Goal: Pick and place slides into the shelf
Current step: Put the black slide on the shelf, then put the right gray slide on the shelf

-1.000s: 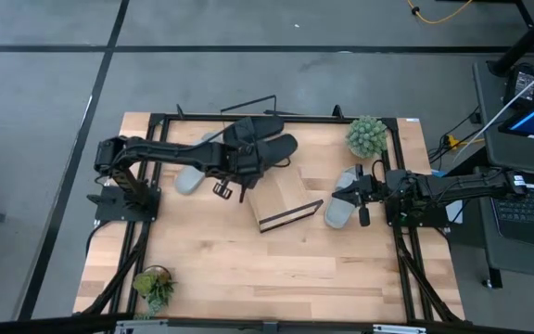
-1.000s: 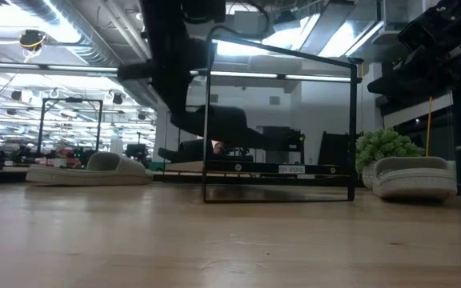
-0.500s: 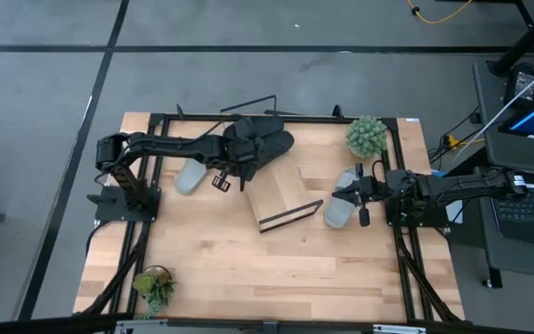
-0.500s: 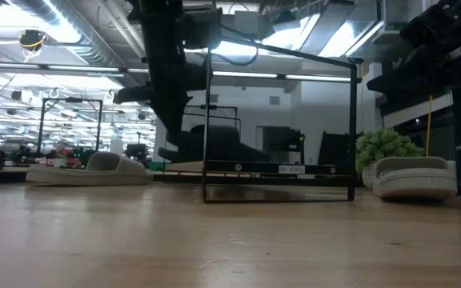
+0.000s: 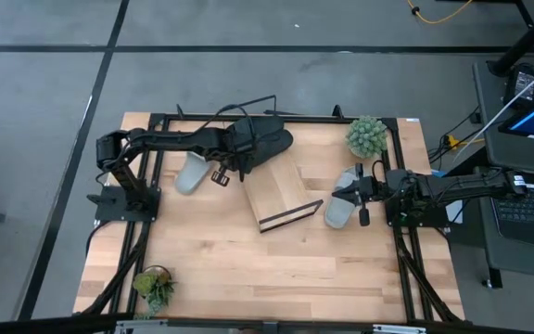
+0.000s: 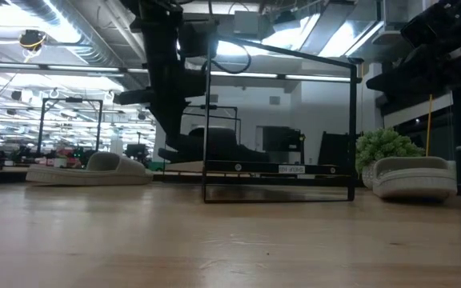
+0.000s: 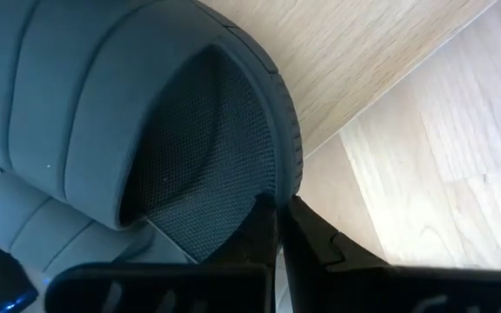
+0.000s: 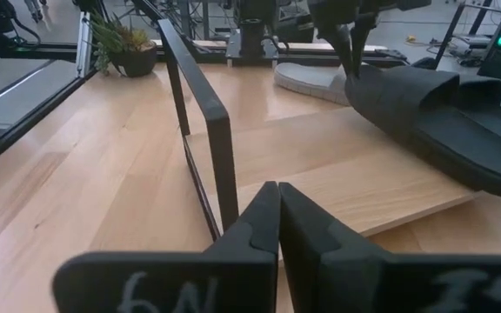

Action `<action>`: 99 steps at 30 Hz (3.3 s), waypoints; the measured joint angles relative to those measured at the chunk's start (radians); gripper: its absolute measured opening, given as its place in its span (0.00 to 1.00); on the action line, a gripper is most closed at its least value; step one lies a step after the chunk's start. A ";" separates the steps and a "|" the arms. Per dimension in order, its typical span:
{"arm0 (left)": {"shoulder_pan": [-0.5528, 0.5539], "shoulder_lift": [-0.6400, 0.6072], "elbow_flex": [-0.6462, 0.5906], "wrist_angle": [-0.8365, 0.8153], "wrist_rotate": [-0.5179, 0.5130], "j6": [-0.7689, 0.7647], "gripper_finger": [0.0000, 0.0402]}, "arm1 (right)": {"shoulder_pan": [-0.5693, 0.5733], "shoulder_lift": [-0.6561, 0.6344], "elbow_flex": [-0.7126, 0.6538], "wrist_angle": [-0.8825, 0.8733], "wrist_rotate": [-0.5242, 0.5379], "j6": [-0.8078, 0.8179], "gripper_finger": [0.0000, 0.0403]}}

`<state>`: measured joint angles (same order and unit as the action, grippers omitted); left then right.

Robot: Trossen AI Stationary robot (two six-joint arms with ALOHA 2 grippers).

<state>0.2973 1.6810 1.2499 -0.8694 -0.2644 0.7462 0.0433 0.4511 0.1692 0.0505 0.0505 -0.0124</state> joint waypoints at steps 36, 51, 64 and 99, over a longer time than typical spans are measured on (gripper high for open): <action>0.083 0.000 0.000 -0.035 0.080 -0.040 0.02 | 0.000 0.000 0.000 0.013 0.000 0.008 0.02; 0.108 0.000 0.000 -0.028 0.051 -0.067 0.19 | 0.000 0.000 0.000 0.013 0.000 0.035 0.02; 0.108 0.000 0.000 -0.029 0.034 -0.135 0.26 | 0.000 0.000 0.000 0.013 0.000 0.035 0.02; 0.079 -0.006 0.000 -0.059 -0.230 -0.199 0.44 | 0.000 0.000 0.000 0.012 0.000 0.036 0.02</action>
<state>0.3761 1.6748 1.2503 -0.9281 -0.4942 0.5467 0.0433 0.4511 0.1692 0.0629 0.0502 0.0235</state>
